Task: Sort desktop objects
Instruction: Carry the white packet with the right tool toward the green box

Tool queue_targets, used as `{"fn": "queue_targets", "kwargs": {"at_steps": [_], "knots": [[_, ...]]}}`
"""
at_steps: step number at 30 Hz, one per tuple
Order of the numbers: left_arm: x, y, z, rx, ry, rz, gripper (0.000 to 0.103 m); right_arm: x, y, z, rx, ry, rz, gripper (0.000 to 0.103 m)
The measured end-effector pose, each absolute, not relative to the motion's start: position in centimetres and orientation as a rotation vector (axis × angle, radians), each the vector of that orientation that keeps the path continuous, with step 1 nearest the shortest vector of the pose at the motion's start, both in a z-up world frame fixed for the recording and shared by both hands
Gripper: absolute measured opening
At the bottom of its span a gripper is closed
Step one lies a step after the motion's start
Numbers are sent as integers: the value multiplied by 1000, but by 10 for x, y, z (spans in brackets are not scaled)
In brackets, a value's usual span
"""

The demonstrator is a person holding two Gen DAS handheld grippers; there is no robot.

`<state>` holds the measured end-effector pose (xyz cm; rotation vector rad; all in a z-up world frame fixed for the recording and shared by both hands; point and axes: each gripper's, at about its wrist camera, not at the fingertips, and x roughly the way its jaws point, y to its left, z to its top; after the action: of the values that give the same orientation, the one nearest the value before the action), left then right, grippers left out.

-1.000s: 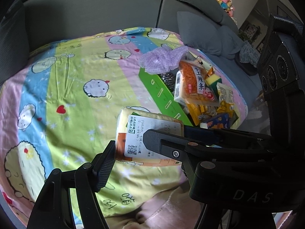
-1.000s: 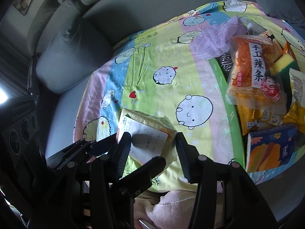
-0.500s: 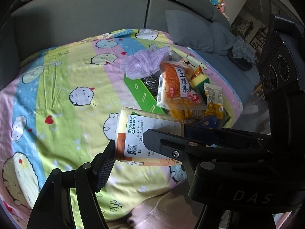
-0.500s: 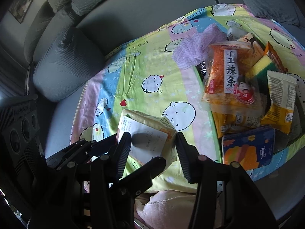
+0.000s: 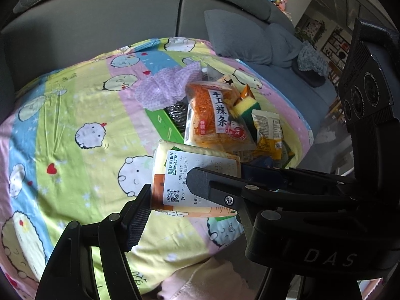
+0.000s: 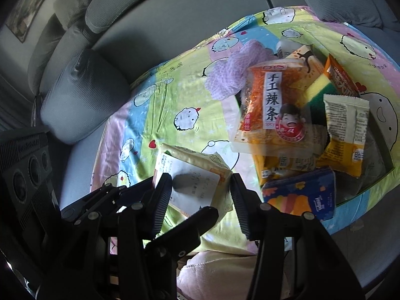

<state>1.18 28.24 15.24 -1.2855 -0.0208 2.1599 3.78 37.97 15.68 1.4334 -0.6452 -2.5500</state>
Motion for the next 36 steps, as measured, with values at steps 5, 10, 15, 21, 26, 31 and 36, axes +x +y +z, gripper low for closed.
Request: {"fn": "queue_targets", "kwargs": {"at_steps": [5, 10, 15, 21, 26, 31, 36], "knots": [[11, 293, 154, -1280, -4, 2146, 72, 39, 389, 158, 1428, -661, -2567, 50], [9, 302, 156, -1271, 8, 2137, 72, 40, 398, 160, 1419, -681, -2582, 50], [8, 311, 159, -1257, 20, 2127, 72, 42, 406, 164, 1408, -689, -2601, 50], [7, 319, 161, -1250, 29, 2115, 72, 45, 415, 166, 1402, -700, -2619, 50], [6, 327, 163, -1246, 36, 2103, 72, 46, 422, 168, 1394, -706, -2633, 50], [6, 336, 165, -1238, 51, 2092, 72, 48, 430, 169, 1390, -726, -2646, 50], [6, 347, 166, -1232, 64, 2080, 72, 51, 438, 171, 1387, -734, -2663, 51]]}}
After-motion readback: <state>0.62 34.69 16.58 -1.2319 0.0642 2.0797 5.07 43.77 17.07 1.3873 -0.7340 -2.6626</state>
